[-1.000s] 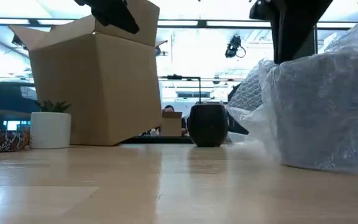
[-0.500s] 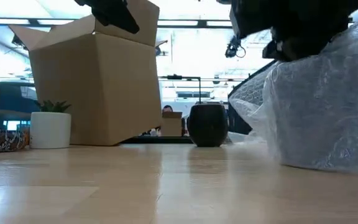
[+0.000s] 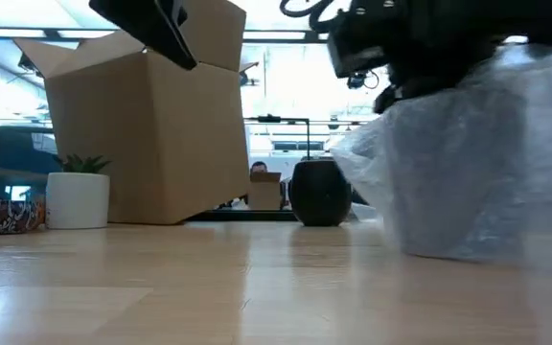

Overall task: Wrap mug
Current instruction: Wrap the blue mug with bubble wrap

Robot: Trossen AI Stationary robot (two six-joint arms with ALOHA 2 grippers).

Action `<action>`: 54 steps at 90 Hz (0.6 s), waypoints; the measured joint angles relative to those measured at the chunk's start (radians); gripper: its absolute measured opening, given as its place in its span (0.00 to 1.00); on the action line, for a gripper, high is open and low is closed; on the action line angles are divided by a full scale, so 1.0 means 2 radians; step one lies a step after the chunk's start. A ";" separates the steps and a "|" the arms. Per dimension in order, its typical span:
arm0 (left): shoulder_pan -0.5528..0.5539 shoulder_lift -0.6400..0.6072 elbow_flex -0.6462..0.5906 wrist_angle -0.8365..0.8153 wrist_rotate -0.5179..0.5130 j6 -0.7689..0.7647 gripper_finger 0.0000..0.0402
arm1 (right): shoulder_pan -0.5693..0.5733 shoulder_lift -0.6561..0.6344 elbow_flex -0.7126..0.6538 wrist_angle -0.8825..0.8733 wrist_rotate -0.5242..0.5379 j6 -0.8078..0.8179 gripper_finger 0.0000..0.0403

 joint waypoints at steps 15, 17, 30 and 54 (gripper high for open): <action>0.000 0.000 0.028 -0.043 0.000 -0.031 0.32 | -0.026 0.001 0.000 0.036 0.004 -0.042 0.00; 0.000 0.000 0.032 -0.049 0.000 -0.036 0.32 | -0.030 0.001 0.000 0.041 0.005 -0.047 0.00; -0.001 0.000 0.041 -0.065 0.000 -0.055 0.32 | -0.051 0.001 0.005 0.042 0.006 -0.069 0.00; -0.004 0.000 0.041 -0.071 0.000 -0.056 0.32 | -0.043 0.003 0.086 -0.074 0.011 -0.068 0.00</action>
